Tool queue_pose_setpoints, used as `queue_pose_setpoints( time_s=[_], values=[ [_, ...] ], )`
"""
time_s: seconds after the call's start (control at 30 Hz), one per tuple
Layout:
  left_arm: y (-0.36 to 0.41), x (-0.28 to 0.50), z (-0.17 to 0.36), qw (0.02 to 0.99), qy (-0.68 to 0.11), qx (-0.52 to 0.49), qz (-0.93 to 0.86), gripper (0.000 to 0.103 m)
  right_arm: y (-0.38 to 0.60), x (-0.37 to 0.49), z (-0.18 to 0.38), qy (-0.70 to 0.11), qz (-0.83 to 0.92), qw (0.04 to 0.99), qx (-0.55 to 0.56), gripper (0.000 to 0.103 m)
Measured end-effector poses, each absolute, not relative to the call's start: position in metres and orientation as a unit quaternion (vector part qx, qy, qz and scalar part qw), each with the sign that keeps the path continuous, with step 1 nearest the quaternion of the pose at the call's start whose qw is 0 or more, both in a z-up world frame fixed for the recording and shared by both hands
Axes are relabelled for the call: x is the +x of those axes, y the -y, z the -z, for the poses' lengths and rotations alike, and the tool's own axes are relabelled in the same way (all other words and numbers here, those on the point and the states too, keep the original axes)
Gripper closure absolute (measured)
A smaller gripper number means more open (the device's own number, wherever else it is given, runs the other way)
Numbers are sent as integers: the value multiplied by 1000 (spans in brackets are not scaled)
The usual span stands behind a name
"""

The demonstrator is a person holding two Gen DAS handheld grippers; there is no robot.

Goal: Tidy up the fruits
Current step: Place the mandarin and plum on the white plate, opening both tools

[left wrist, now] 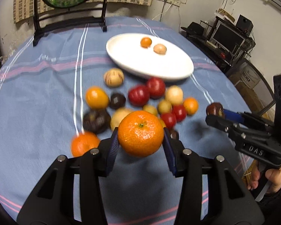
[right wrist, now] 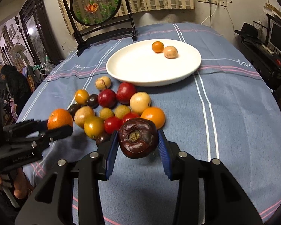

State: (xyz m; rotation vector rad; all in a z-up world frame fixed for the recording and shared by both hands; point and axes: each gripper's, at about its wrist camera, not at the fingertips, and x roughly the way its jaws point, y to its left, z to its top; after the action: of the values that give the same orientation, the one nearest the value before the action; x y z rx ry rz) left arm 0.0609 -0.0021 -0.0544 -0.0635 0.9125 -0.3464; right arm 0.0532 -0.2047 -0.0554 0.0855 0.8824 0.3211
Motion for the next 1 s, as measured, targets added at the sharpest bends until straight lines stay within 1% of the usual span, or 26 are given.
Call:
queue_pose_setpoints(
  time_s=[0.13, 0.2, 0.33, 0.5, 0.63, 0.8, 0.83, 0.87, 0.9, 0.93, 1.0],
  values=[
    [5, 99, 24, 894, -416, -16, 165, 57, 207, 86, 32, -414, -159, 896, 12, 61],
    [9, 136, 11, 894, -416, -16, 166, 57, 211, 107, 23, -409, -154, 900, 5, 61],
    [29, 203, 3, 896, -419, -6, 146, 57, 221, 166, 10, -404, -130, 905, 1, 61],
    [55, 274, 23, 886, -445, -2, 133, 57, 223, 231, 27, -430, -100, 897, -13, 61],
    [68, 322, 54, 869, -479, -3, 124, 57, 228, 271, 57, -466, -88, 881, -5, 61],
    [70, 348, 75, 859, -499, -3, 115, 56, 229, 291, 72, -475, -82, 876, -5, 61],
    [70, 352, 76, 857, -502, -3, 113, 55, 229, 292, 72, -470, -79, 879, -8, 60],
    [71, 354, 74, 858, -501, -5, 113, 42, 228, 294, 71, -465, -75, 882, -12, 58],
    [70, 354, 68, 864, -492, -3, 112, 34, 226, 296, 68, -459, -68, 886, -21, 49],
    [70, 353, 62, 869, -483, -1, 108, 34, 226, 294, 65, -454, -63, 888, -27, 43],
    [66, 347, 45, 876, -468, 0, 114, 29, 227, 291, 57, -447, -60, 892, -32, 42]
  ],
)
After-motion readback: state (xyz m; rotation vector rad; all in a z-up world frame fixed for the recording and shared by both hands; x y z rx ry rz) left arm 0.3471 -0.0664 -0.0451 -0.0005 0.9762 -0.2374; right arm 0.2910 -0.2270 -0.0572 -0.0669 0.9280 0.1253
